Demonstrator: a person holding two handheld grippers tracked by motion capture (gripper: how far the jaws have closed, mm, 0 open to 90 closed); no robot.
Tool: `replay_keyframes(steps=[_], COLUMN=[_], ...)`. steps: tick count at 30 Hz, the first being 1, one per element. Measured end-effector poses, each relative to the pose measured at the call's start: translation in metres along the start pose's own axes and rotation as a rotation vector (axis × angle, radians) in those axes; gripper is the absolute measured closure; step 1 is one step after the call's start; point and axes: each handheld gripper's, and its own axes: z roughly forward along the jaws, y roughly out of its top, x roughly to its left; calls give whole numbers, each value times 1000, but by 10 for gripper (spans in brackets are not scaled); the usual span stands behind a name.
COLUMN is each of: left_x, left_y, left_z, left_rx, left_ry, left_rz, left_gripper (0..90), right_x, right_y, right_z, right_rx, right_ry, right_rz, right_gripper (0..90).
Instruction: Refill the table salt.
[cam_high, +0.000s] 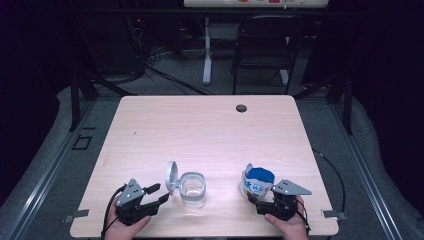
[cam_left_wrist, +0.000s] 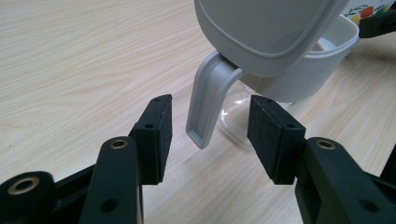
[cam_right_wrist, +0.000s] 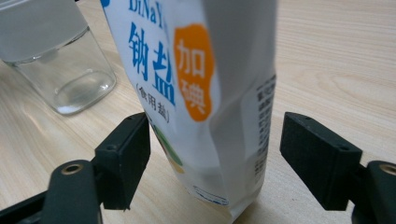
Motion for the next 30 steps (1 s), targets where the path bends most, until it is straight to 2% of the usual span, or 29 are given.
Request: replay_keyframes(steps=[3, 6, 8, 20, 26, 30], left_x=[0, 0, 0, 0, 1, 1], left_y=[0, 0, 0, 0, 0, 0], left_z=[0, 1, 1, 0, 0, 0], left_rx=[1, 3, 3, 4, 0, 5], left_ry=[0, 5, 3, 3, 9, 5], left_rz=[-3, 4, -1, -2, 0, 2], left_gripper=[506, 506, 506, 506, 506, 506], right_x=[-1, -4, -5, -8, -10, -11], right_y=[1, 0, 1, 0, 1, 1], right_z=[0, 4, 5, 9, 13, 15], right_rx=[-1, -7, 10, 10, 34, 47], right_ry=[3, 28, 31, 64, 72, 80], right_rz=[13, 54, 56, 112, 148, 151], right_gripper=[213, 191, 184, 184, 188, 188])
